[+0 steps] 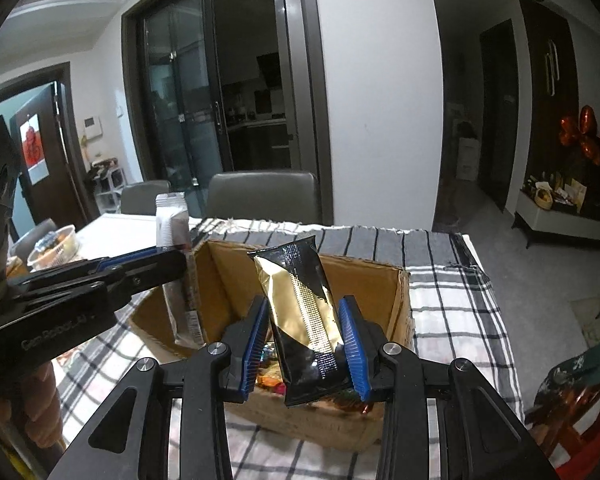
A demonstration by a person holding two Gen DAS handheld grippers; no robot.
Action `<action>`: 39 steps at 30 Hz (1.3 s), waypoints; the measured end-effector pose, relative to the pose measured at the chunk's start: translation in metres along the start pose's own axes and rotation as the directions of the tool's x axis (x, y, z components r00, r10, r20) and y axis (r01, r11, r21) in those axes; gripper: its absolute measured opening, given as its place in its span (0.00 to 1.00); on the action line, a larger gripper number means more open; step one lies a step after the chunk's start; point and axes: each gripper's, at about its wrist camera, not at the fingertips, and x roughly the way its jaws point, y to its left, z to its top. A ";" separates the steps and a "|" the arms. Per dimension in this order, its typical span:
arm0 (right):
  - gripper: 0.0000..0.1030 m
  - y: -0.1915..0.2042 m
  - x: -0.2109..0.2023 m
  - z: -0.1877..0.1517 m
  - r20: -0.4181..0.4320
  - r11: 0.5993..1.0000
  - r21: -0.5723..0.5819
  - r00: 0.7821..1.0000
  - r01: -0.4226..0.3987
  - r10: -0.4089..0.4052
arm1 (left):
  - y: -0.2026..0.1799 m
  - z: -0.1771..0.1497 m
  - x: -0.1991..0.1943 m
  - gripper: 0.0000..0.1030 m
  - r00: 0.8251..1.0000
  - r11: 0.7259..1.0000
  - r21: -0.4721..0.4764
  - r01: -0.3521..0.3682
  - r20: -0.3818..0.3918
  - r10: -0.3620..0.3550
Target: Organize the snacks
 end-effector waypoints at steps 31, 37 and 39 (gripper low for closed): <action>0.73 0.024 -0.150 -0.051 0.087 0.988 0.045 0.985 0.147 -0.150 | -0.035 -0.076 -0.157 0.82 0.966 0.968 0.109 -0.227 0.154 0.209; 0.78 0.029 -0.187 -0.071 0.087 0.985 0.068 0.982 0.160 -0.166 | -0.045 -0.095 -0.186 0.91 0.964 0.964 0.132 -0.231 0.163 0.209; 0.79 0.032 -0.197 -0.077 0.090 0.984 0.067 0.982 0.162 -0.168 | -0.050 -0.103 -0.196 0.96 0.962 0.962 0.134 -0.237 0.167 0.214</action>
